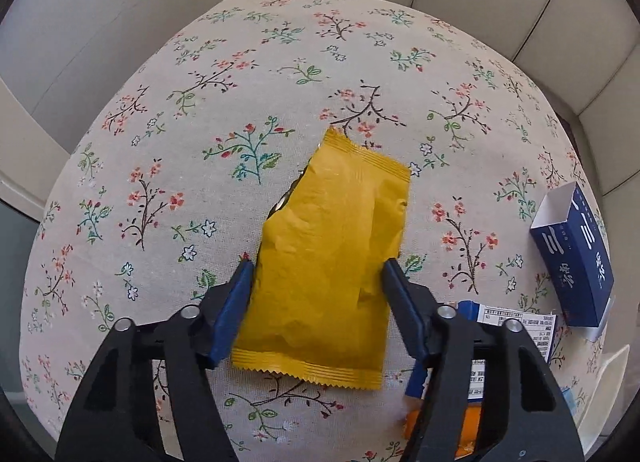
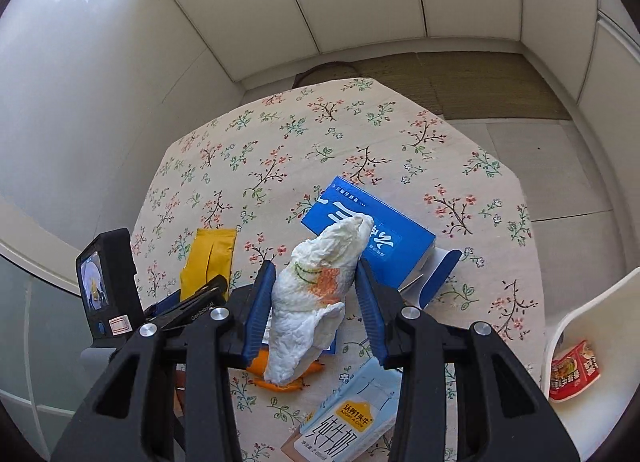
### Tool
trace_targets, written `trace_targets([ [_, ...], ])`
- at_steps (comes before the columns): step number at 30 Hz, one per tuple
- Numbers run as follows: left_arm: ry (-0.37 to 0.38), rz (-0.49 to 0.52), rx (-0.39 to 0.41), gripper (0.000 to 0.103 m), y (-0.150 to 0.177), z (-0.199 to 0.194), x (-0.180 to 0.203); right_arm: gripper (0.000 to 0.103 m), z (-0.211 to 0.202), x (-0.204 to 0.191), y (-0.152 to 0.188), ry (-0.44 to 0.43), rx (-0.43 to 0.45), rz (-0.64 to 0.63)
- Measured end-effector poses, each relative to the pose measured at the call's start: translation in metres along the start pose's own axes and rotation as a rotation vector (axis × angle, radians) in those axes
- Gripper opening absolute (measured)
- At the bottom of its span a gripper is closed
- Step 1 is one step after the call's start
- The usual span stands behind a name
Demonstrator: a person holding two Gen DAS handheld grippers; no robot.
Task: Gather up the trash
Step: 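Grasp the yellow snack wrapper with the left tool while the right tool holds the tissue, then lift the tissue and wrapper and carry them toward the white bin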
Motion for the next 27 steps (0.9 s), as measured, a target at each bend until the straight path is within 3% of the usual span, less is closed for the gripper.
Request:
trace_targets([
  [2,0.012,-0.005,0.008,0.051,0.002,-0.001,-0.001,0.041,-0.001,0.001,0.0,0.002,0.001,0.0],
  [5,0.056,-0.023,0.01,0.031,0.002,-0.004,-0.004,0.041,-0.003,0.003,0.0,-0.001,0.005,0.003],
  [8,0.114,-0.064,-0.008,0.026,-0.001,-0.007,-0.01,0.041,-0.007,0.003,0.0,-0.004,0.016,0.003],
  [15,0.149,-0.068,0.059,0.023,-0.007,-0.03,-0.011,0.041,-0.019,0.0,0.002,-0.006,0.046,-0.005],
  [27,0.26,-0.009,0.242,0.022,-0.009,-0.121,0.002,0.041,-0.066,-0.01,0.007,0.013,0.145,-0.048],
])
Point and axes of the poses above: each gripper's, at about its wrist camera, not at the fingertips, and z roughly the way its jaws point, x to its right, y to its underside, the point moved 3 cm from there along z, roughly the way its jaws point, and after that the axes turned 9 degrees about -z, right-handed, at the moved point
